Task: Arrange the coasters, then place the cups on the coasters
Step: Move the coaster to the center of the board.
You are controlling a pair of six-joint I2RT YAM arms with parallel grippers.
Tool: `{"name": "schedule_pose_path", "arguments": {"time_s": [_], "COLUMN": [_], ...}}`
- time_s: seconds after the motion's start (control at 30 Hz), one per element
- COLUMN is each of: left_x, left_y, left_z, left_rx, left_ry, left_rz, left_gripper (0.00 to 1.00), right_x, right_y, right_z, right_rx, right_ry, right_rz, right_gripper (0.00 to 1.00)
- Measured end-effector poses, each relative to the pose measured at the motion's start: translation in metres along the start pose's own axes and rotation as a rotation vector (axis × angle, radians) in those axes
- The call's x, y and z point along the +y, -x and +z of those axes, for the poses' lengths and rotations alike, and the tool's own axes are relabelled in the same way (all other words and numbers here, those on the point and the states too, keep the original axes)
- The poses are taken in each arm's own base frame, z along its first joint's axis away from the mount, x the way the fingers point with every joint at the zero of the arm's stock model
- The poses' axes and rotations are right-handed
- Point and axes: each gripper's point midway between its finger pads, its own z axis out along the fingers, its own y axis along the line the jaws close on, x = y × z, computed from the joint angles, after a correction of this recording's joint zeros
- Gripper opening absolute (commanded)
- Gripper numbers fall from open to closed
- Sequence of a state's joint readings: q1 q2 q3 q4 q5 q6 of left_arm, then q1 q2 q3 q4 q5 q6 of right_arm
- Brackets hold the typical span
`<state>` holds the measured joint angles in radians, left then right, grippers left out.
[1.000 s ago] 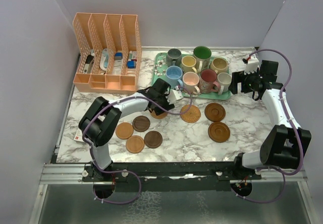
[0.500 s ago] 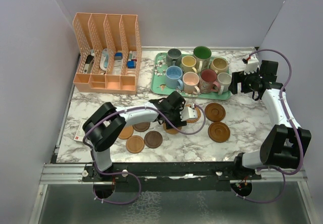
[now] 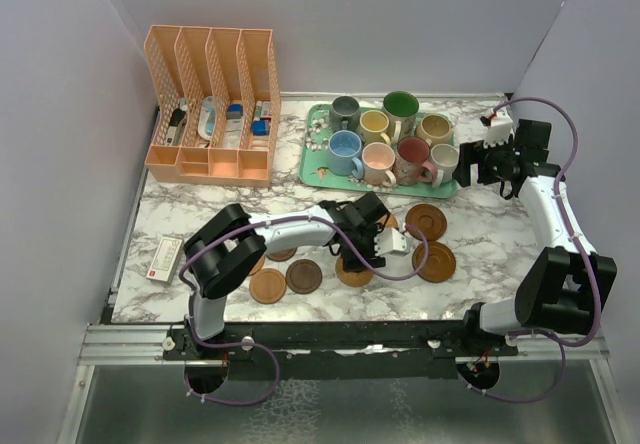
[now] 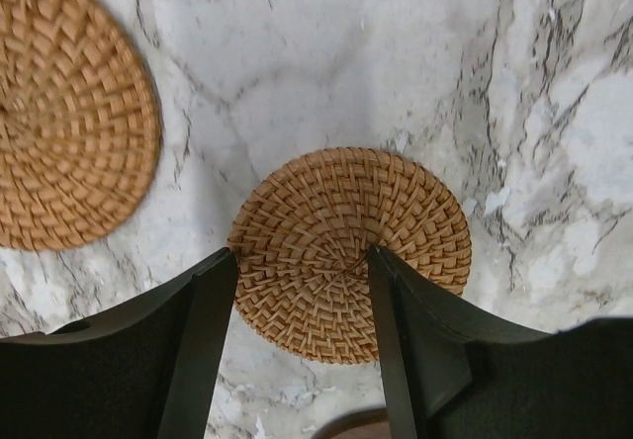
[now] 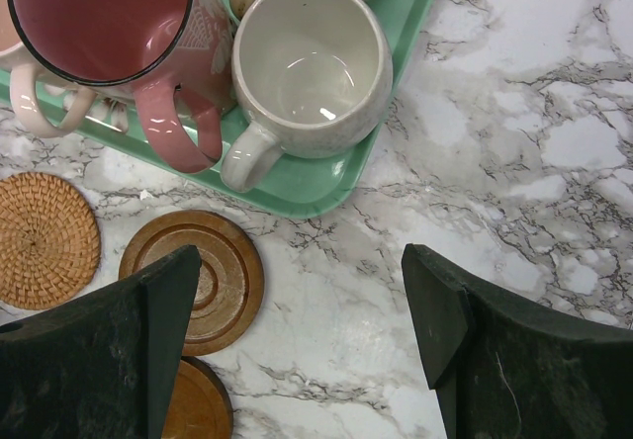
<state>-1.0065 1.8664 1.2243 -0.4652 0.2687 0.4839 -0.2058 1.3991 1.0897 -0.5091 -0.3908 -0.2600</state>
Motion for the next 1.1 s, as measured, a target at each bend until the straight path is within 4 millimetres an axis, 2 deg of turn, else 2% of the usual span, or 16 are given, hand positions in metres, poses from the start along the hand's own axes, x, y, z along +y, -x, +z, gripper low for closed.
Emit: {"name": "schedule_pose_path", "arguments": {"time_s": [0.3, 0.43, 1.1], "left_x": [0.001, 0.0, 0.005], "left_y": [0.037, 0.048, 0.059], "left_z": [0.019, 0.025, 0.031], "left_rx": [-0.026, -0.041, -0.067], "left_ry": [-0.033, -0.042, -0.022], "left_rz": [0.042, 0.049, 0.018], "left_gripper": [0.58, 0.56, 0.57], "right_x": [0.0, 0.0, 0.0], "right_y": [0.0, 0.0, -0.001], "right_z": [0.0, 0.0, 0.0], "right_rx": [0.0, 0.0, 0.002], "right_ry": [0.0, 0.0, 0.0], "right_rz": [-0.001, -0.006, -0.006], "right_gripper": [0.84, 0.84, 0.84]}}
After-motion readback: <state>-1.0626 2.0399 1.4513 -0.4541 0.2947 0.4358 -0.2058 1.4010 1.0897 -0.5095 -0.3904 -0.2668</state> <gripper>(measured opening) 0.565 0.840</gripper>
